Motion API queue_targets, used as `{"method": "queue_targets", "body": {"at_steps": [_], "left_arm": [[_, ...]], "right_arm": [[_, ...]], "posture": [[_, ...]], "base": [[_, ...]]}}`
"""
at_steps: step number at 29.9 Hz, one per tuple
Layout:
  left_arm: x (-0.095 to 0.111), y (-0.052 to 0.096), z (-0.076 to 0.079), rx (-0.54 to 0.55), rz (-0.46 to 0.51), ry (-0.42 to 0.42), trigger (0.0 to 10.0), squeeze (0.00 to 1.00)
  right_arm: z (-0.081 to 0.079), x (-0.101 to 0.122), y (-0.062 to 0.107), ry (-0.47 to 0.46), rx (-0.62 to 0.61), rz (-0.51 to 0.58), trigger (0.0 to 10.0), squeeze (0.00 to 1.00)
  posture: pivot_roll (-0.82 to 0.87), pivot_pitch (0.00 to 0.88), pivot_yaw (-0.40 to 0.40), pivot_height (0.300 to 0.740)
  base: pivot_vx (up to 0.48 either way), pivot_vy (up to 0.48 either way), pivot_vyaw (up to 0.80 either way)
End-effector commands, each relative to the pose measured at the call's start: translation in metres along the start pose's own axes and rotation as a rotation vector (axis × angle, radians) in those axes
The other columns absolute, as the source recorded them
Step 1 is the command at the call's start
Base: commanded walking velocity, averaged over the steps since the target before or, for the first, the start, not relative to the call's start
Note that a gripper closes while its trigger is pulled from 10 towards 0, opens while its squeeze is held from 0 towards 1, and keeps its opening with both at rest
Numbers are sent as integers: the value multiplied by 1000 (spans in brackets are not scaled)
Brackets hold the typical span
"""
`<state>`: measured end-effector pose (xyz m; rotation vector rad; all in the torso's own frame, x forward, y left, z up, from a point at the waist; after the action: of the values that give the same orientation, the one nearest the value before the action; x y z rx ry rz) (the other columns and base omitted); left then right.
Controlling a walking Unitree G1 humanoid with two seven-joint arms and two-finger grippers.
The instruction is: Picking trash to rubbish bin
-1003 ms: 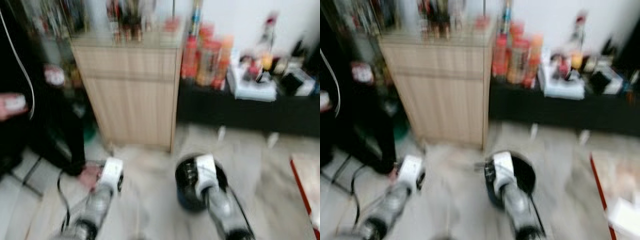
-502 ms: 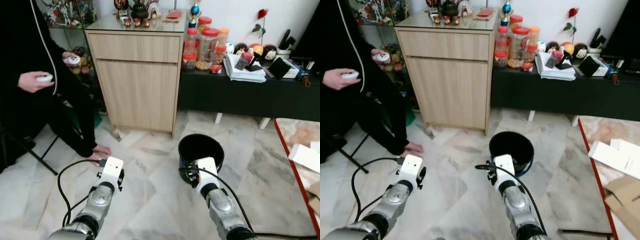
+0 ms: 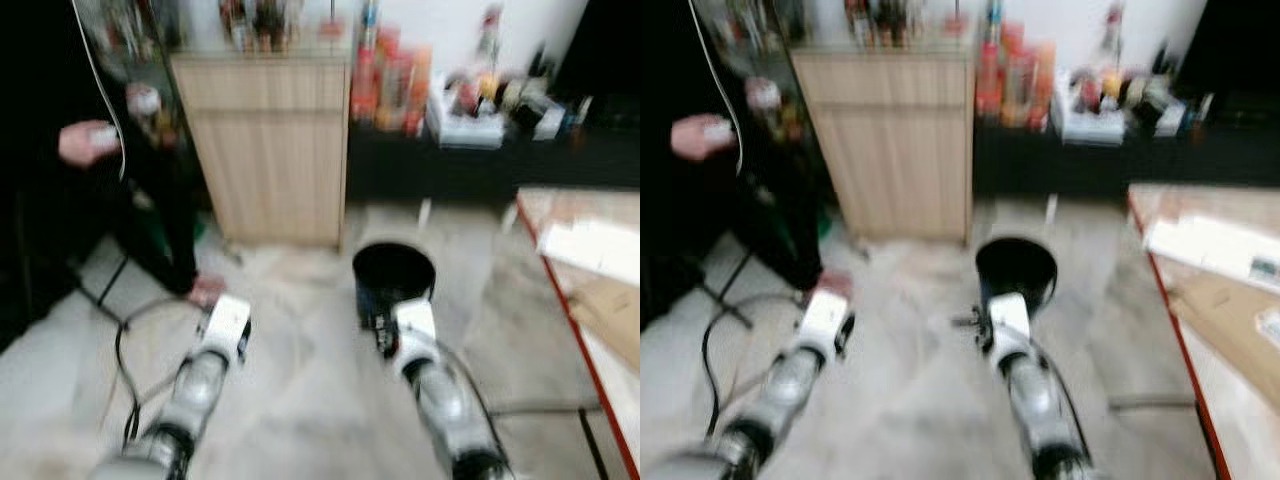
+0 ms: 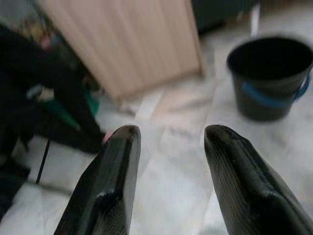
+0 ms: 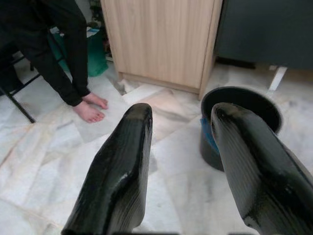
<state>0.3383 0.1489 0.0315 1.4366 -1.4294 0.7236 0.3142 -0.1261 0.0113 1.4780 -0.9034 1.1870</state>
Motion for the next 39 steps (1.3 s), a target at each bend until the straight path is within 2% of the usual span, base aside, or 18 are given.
{"method": "queue_targets", "body": {"at_steps": [1,7,9,11,12,16,18,20,21,25,29,33,35,39], "left_arm": [[13,-5,-5,0,56,-14,10000,0],[57,-17,-8,16,217,18,10000,0],[63,-18,-8,16,241,19,10000,0],[88,-22,-10,33,329,40,10000,0],[88,-22,-10,33,329,40,10000,0],[114,-23,-5,32,426,74,10000,0],[117,-23,-5,33,435,78,10000,0],[130,-22,-3,48,485,95,10000,0],[130,-22,-3,48,485,95,10000,0],[150,-22,-12,94,550,100,10000,0],[147,-23,-16,99,533,98,10000,0],[124,-25,-19,109,442,106,10000,0],[106,-25,-29,130,373,87,10000,0],[103,-25,-50,168,356,98,10000,0]], "right_arm": [[-3,19,-6,7,12,77,10000,0],[-8,56,-14,21,33,220,10000,0],[-9,61,-15,23,33,238,10000,0],[-12,85,-18,11,34,324,10000,0],[-12,85,-18,11,34,324,10000,0],[-20,114,-18,20,48,419,10000,0],[-20,116,-18,18,50,429,10000,0],[-27,132,-17,24,53,476,10000,0],[-27,132,-17,24,53,476,10000,0],[-30,157,-13,18,43,553,10000,0],[-23,157,-13,11,13,547,10000,0],[-18,147,-14,16,-15,507,10000,0],[-15,144,-11,-19,-19,503,10000,0],[1,127,-5,-9,-61,458,10000,0]], "posture": [[143,20,13,740],[140,15,14,740],[140,15,14,740],[141,12,15,740],[141,12,15,740],[140,8,17,740],[140,8,17,740],[132,2,21,740],[132,2,21,740],[130,0,23,740],[132,0,24,740],[134,0,28,740],[126,0,32,740],[137,0,33,740]], "base": [[0,0,0],[0,0,0],[0,0,0],[0,0,0],[0,0,0],[0,0,0],[0,0,0],[0,0,0],[0,0,0],[0,0,0],[0,0,0],[0,0,0],[0,0,0],[0,0,0]]}}
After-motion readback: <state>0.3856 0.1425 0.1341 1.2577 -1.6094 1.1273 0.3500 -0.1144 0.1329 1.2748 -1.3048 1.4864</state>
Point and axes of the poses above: a point about 5 cm out from each wrist's last joint towards the gripper, its own y axis pointing back from the gripper into the wrist, its own x axis along the axis of the wrist's last joint, z = x × y, the point moved 2 cm from there along -y, pointing out of the wrist towards the gripper, and after that the axes turned 4 degrees about -y, right-handed, at the moved point
